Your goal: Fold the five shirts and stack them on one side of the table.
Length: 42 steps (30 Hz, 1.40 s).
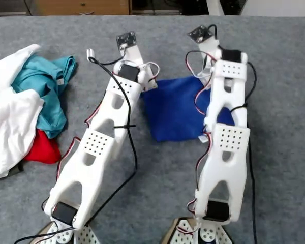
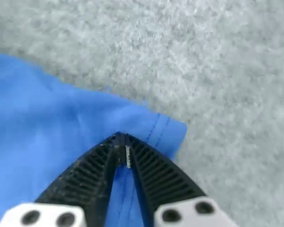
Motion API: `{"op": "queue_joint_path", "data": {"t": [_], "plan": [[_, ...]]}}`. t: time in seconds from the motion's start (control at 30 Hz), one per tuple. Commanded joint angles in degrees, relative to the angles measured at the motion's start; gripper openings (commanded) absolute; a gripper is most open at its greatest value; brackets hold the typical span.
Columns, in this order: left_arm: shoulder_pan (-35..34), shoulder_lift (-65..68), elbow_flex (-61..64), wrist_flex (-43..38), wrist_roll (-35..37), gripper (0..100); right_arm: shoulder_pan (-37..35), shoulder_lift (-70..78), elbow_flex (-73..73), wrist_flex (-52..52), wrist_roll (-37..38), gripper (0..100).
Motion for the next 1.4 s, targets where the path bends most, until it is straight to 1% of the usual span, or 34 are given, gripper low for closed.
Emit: {"op": "queue_joint_path", "data": {"t": [0.0,0.13,0.23,0.43,0.53,0.7,0.77,0.93,1.03,1.17,1.37], "plan": [[0.62,0.04,-2.64,-2.55,0.26,2,2.07,1.71,-2.86,-4.84,-0.62,0.5],[0.53,-0.48,-2.64,-2.64,0.26,2,2.15,1.80,-3.30,-5.27,-0.62,0.5],[0.44,-0.57,-2.64,-2.64,0.26,2,1.89,0.75,-5.85,-2.20,-0.62,0.5],[0.35,-1.01,-2.73,-2.64,0.26,2,1.98,-0.22,-17.54,10.02,-0.53,0.5],[0.09,-4.97,-2.64,-2.11,-0.09,2,2.07,-0.04,-24.22,15.82,-0.44,0.5],[-2.37,-10.07,-2.55,-0.97,-0.18,2,2.15,-0.22,-35.47,24.35,-0.09,0.5],[-3.69,-11.74,-2.64,1.23,-1.67,2,2.24,-0.84,-37.32,26.64,-0.09,0.5],[-5.45,-18.86,-2.64,14.51,-11.08,2,2.51,-6.20,-33.10,27.60,-0.79,0.5],[-5.63,-21.49,-2.64,20.66,-14.33,2,3.03,-11.03,-30.20,27.60,-4.75,0.5],[-6.51,-24.92,-2.37,20.75,-17.32,2,3.12,-19.21,-21.58,27.60,-6.15,0.5],[-6.95,-33.19,-0.70,20.92,-17.32,2,3.56,-34.42,-0.75,27.43,-5.98,0.5]]}}
